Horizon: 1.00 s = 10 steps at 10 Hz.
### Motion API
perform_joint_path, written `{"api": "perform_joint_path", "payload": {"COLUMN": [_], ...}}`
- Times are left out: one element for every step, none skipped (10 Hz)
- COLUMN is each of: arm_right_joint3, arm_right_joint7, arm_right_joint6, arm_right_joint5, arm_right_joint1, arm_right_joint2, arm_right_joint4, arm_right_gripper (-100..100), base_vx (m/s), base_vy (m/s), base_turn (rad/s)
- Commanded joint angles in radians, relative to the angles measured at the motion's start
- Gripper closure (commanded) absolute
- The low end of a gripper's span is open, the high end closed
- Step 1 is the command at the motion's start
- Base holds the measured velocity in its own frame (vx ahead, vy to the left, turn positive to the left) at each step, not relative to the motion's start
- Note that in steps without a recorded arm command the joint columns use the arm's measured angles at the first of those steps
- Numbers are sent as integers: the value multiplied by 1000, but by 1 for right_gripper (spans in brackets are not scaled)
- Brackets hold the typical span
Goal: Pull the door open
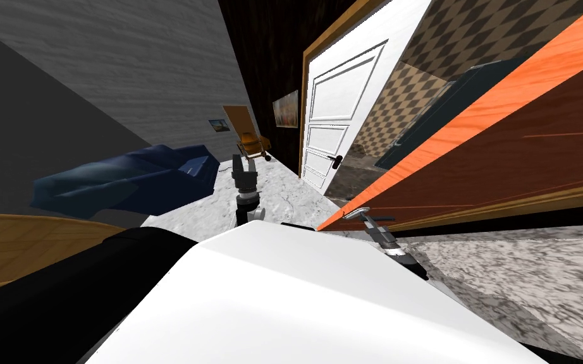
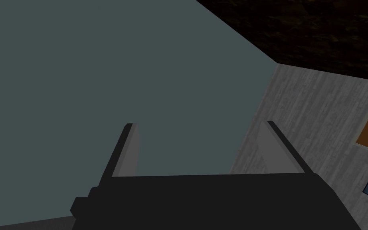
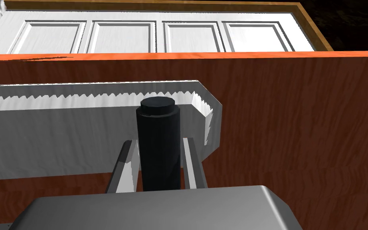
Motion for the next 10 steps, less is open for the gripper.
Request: {"api": "perform_joint_path", "payload": {"arm_right_joint3": [15,15,16,16,16,16,-11,-17,-29,-41], "arm_right_joint7": [6,8,10,12,15,17,0,-4,-11,-18], "arm_right_joint6": [-32,-53,-68,-83,-98,-113,-85,-83,-78,-73], "arm_right_joint5": [16,22,26,30,34,39,19,15,7,-1], "arm_right_joint1": [9,12,15,17,20,23,42,47,57,68], "arm_right_joint2": [14,17,19,21,23,25,9,6,-1,-7], "arm_right_joint4": [-4,1,4,8,12,15,15,18,23,28], "arm_right_gripper": [100,100,100,100,100,100,-100,-100,-100,-100], "base_vx": [44,61,71,66,47,44,-63,-137,-112,-110], "base_vy": [63,91,81,64,51,64,-83,-143,-137,-150], "base_turn": [-28,-40,-30,-18,-18,3,-212,-157,-128,-141]}}
